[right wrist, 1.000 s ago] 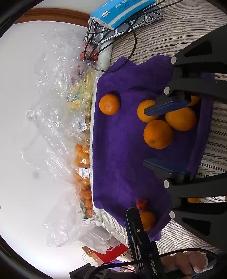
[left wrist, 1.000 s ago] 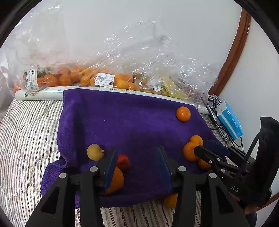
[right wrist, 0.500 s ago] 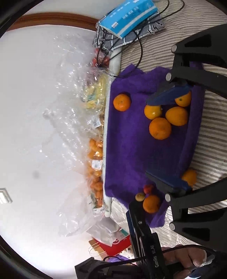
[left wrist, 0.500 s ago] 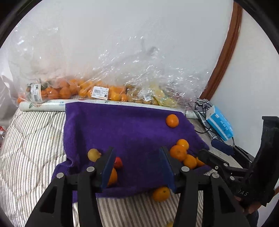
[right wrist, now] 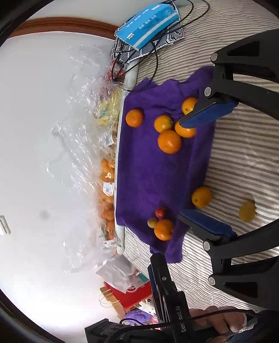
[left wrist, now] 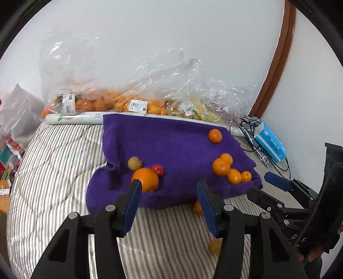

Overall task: Organize fruits
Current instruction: 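Withdraw both open tools toward the fruit left on the bedspread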

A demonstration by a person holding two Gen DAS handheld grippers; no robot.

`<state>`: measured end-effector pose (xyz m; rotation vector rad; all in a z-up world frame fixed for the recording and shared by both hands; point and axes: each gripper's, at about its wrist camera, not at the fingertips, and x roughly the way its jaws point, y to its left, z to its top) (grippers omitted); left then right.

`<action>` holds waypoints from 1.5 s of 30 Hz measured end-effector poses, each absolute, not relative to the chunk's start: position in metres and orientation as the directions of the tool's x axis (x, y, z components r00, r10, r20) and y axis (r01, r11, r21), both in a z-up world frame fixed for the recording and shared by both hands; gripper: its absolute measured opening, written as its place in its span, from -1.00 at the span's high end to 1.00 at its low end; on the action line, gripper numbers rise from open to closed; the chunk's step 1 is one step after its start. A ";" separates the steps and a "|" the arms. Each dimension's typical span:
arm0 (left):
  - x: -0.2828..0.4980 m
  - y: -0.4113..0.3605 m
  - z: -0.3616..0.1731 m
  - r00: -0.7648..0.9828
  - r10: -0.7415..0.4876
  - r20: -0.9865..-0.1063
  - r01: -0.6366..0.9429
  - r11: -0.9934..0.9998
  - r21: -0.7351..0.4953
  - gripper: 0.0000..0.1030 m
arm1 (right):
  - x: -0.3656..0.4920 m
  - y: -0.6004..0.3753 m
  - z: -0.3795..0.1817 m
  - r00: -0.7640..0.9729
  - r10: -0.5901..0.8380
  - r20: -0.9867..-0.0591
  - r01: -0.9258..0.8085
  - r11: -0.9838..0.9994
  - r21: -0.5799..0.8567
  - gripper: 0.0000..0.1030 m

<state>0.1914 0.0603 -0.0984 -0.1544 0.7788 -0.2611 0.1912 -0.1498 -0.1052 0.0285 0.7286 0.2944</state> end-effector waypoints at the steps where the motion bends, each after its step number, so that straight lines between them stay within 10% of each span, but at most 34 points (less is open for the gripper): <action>1: 0.190 0.061 -0.099 0.681 -0.285 -0.674 0.173 0.958 -0.230 0.01 | 0.187 -0.148 -0.106 0.706 0.275 -0.652 -0.259 0.958 0.124 -0.51; 45: 0.180 0.089 -0.149 0.600 -0.245 -0.762 0.096 0.967 -0.235 0.01 | 0.183 -0.126 -0.177 0.571 0.269 -0.776 -0.254 0.956 0.144 0.37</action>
